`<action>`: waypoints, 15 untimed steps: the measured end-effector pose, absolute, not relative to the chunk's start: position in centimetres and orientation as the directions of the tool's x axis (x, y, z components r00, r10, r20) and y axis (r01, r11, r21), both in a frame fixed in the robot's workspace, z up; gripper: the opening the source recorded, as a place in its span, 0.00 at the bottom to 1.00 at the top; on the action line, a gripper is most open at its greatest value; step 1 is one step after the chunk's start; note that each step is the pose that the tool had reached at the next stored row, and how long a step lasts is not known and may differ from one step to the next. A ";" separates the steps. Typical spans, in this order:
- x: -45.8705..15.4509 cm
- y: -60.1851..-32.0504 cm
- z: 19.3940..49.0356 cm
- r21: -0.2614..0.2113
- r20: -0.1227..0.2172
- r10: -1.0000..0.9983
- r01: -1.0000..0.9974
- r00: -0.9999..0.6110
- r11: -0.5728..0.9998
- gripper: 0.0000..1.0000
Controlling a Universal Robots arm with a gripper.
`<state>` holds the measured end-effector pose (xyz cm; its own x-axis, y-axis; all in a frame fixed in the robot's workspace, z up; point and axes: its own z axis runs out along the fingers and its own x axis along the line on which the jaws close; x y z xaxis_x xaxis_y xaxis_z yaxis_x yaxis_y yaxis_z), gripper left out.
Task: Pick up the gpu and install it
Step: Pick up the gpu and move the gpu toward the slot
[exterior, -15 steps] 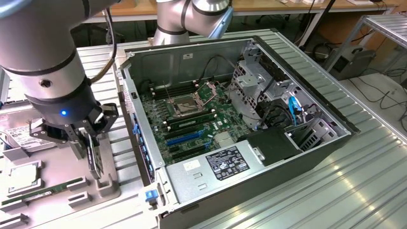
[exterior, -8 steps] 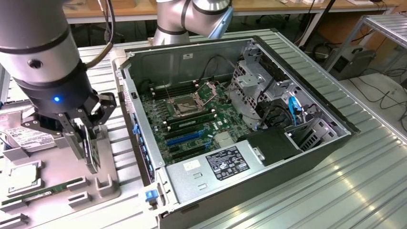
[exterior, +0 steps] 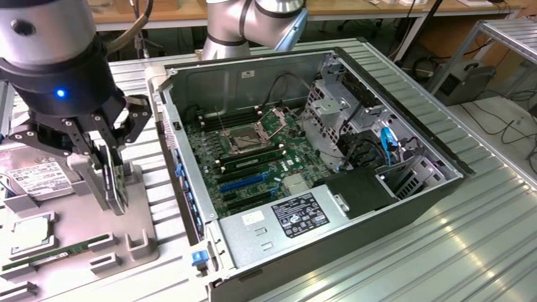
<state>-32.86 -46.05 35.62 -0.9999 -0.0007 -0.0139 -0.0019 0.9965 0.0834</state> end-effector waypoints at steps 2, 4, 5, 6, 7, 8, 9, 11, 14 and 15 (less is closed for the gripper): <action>-32.6 -46.2 36.6 0.083 -0.012 -0.001 -0.002 -1.000 0.997 0.26; -32.3 -46.3 37.6 0.084 -0.011 -0.001 -0.002 -1.000 0.996 0.26; -32.1 -46.3 38.1 0.084 -0.010 -0.001 -0.002 -1.000 0.996 0.26; -31.9 -46.4 38.6 0.084 -0.009 -0.001 -0.002 -1.000 0.996 0.26; -31.5 -46.5 39.3 0.085 -0.007 -0.002 -0.002 -1.000 0.996 0.26; -31.2 -46.7 40.1 0.085 -0.005 -0.002 -0.002 -1.000 0.996 0.26; -30.9 -46.8 40.7 0.085 -0.003 -0.002 -0.002 -1.000 0.996 0.26; -30.3 -46.9 41.7 0.086 0.000 -0.002 -0.002 -1.000 0.996 0.26; -29.4 -47.1 43.2 0.087 0.005 -0.003 -0.002 -1.000 0.996 0.26; -28.8 -47.2 44.0 0.087 0.009 -0.003 -0.002 -1.000 0.996 0.26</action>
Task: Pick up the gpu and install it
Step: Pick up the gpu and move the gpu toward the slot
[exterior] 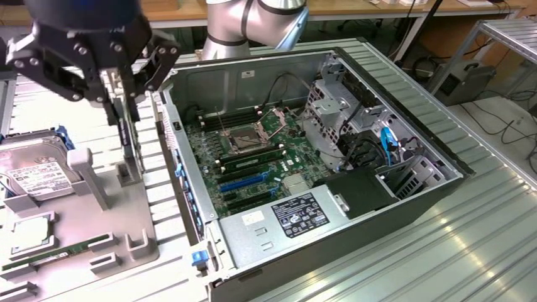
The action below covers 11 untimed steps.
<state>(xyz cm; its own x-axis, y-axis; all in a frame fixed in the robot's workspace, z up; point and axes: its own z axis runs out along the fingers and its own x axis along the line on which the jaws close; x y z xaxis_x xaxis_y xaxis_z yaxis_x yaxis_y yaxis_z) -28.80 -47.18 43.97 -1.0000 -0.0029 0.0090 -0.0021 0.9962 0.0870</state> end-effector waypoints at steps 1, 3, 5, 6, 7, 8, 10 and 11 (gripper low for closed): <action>-28.5 -47.2 44.4 0.087 0.011 -0.003 -0.002 -1.000 0.996 0.26; -27.7 -47.2 45.3 0.088 0.017 -0.003 -0.002 -1.000 0.996 0.26; -26.5 -47.3 46.1 0.090 0.024 -0.003 -0.001 -1.000 0.996 0.26; -25.6 -47.3 46.4 0.092 0.029 -0.004 -0.001 -1.000 0.996 0.26; -25.1 -47.3 46.4 0.093 0.032 -0.004 -0.001 -0.999 0.996 0.26; -24.6 -47.3 46.4 0.094 0.034 -0.004 0.000 -0.999 0.996 0.26; -23.3 -47.3 46.4 0.094 0.040 -0.004 0.000 -0.999 0.996 0.26; -22.8 -47.3 46.4 0.094 0.042 -0.004 0.000 -0.999 0.996 0.26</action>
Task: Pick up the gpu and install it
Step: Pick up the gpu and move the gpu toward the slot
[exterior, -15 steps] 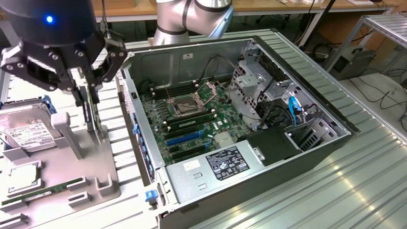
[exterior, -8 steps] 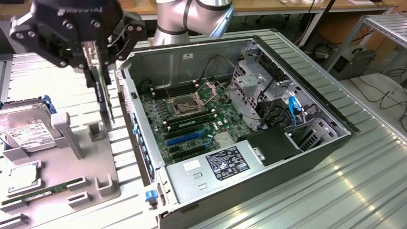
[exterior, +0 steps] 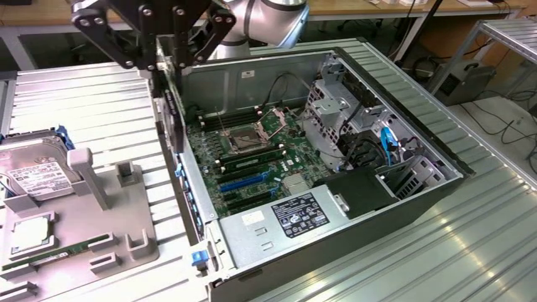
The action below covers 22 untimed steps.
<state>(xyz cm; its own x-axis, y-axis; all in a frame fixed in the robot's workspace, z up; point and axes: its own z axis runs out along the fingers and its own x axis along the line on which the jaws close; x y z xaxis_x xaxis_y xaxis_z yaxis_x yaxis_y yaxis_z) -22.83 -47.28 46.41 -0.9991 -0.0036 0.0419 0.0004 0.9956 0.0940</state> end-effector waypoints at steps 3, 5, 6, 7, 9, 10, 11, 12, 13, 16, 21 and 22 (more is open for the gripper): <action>-20.9 -47.3 46.0 0.094 0.052 -0.004 0.001 -0.999 0.996 0.26; -20.0 -47.2 45.7 0.094 0.054 -0.004 0.001 -0.999 0.996 0.26; -19.5 -47.2 45.6 0.094 0.054 -0.004 0.001 -0.999 0.996 0.26; -18.9 -47.2 45.4 0.093 0.055 -0.004 0.001 -0.998 0.996 0.26; -17.9 -47.1 45.1 0.091 0.055 -0.004 0.001 -0.998 0.996 0.26; -17.5 -47.0 44.9 0.090 0.055 -0.004 0.001 -0.998 0.996 0.26; -17.1 -47.0 44.7 0.088 0.055 -0.004 0.001 -0.998 0.996 0.26; -16.6 -47.0 44.6 0.086 0.055 -0.003 0.001 -0.998 0.996 0.26; -16.2 -46.9 44.4 0.085 0.055 -0.003 0.001 -0.998 0.996 0.26; -14.7 -46.8 43.8 0.080 0.055 -0.003 0.001 -0.998 0.997 0.26; -12.2 -46.6 42.9 0.073 0.055 -0.003 0.001 -0.998 0.997 0.26; -11.8 -46.6 42.8 0.072 0.055 -0.003 0.001 -0.998 0.997 0.26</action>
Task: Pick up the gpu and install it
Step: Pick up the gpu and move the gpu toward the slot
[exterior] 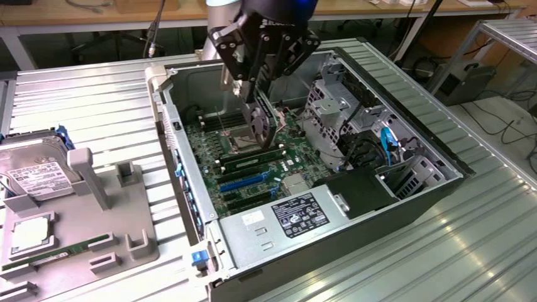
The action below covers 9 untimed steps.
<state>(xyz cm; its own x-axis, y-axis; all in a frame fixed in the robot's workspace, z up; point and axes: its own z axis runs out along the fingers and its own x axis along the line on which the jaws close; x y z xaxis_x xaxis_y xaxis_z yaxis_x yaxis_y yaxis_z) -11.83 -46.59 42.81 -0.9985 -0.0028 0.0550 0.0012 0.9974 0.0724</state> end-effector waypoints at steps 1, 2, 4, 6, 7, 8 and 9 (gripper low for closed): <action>-11.4 -46.6 42.7 0.072 0.055 -0.003 0.001 -0.998 0.997 0.26; -10.9 -46.6 42.6 0.072 0.055 -0.003 0.001 -0.998 0.997 0.26; -10.0 -46.6 42.4 0.072 0.055 -0.003 0.001 -0.998 0.997 0.26; -9.3 -46.6 42.1 0.072 0.055 -0.003 0.001 -0.999 0.997 0.26; -9.1 -46.6 42.0 0.072 0.054 -0.003 0.001 -0.999 0.997 0.26; -9.0 -46.6 41.9 0.072 0.053 -0.003 0.001 -0.999 0.997 0.26; -9.0 -46.6 41.7 0.072 0.052 -0.003 0.001 -0.999 0.997 0.26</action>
